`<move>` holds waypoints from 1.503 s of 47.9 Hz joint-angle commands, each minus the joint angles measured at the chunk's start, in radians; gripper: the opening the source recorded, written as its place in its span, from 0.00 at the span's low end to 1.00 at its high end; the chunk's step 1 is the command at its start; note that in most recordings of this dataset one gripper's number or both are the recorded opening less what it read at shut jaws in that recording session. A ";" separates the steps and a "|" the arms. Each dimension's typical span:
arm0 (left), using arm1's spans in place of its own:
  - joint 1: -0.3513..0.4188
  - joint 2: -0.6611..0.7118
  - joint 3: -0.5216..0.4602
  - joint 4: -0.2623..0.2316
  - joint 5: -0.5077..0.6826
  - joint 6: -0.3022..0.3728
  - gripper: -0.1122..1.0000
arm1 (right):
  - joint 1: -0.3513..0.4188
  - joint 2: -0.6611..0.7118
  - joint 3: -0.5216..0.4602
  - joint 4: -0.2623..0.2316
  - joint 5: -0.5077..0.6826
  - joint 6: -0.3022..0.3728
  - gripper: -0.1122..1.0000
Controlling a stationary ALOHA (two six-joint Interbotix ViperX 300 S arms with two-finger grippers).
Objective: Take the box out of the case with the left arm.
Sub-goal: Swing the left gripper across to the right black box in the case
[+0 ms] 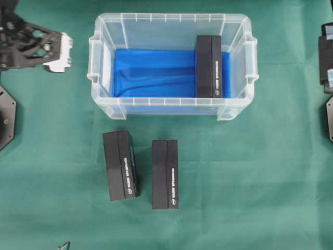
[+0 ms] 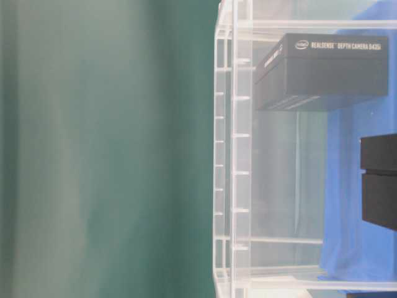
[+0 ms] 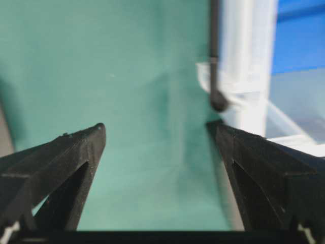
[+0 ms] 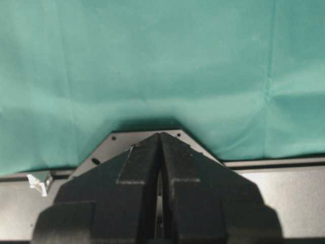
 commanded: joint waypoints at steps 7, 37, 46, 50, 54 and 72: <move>0.005 0.146 -0.184 -0.008 -0.006 0.018 0.87 | -0.002 -0.002 -0.009 -0.002 0.000 -0.002 0.10; -0.006 0.652 -0.802 -0.009 0.034 0.164 0.87 | -0.002 0.002 -0.006 -0.002 -0.009 -0.003 0.10; -0.018 0.778 -0.979 -0.014 0.078 0.189 0.87 | -0.002 0.002 -0.005 -0.002 -0.009 -0.003 0.10; -0.021 0.834 -1.049 -0.031 0.098 0.190 0.87 | -0.002 0.002 -0.003 -0.002 -0.009 -0.003 0.10; -0.026 0.881 -1.101 -0.048 0.104 0.192 0.87 | 0.000 0.002 -0.002 -0.002 -0.009 -0.005 0.10; -0.035 1.002 -1.249 -0.058 0.137 0.190 0.87 | -0.002 0.002 0.003 -0.002 -0.009 -0.009 0.10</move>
